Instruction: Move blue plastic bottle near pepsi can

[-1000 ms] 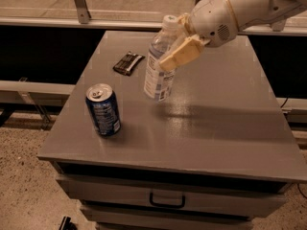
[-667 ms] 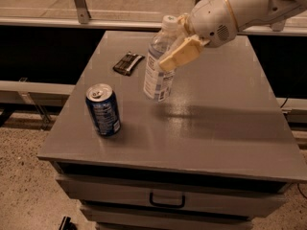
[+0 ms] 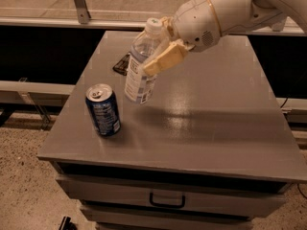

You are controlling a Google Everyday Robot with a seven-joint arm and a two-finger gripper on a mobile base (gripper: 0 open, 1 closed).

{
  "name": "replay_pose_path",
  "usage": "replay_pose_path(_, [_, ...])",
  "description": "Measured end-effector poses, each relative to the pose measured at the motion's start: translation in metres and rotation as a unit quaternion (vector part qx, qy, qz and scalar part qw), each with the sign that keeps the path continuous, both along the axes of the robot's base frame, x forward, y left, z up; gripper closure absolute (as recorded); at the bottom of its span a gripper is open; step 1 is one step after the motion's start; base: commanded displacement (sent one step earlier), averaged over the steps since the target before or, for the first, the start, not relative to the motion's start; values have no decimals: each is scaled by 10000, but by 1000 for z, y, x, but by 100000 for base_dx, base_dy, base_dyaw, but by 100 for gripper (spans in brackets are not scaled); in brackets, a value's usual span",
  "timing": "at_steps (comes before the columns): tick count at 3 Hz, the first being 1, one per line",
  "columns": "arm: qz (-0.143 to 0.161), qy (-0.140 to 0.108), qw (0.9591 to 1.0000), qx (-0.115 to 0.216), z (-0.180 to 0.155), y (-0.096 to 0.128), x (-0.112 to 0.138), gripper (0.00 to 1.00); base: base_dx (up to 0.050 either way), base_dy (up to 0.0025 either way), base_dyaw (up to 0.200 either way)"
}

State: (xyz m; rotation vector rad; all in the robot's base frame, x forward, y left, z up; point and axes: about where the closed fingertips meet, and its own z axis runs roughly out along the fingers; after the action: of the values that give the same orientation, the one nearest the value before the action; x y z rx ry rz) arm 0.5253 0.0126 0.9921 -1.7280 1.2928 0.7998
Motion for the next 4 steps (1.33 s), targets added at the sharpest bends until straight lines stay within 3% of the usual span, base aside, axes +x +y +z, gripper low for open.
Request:
replay_pose_path(1, [273,-103,9986,-440,-6,21,-9,100,0,0,0])
replay_pose_path(2, [361,-139,9962,-781,-14,26,-10,100,0,0,0])
replay_pose_path(3, [565,82,9953,-784,-22,32,-12,84,0,0,0])
replay_pose_path(4, [730,243,9943,-733,-27,38,-14,60,0,0,0])
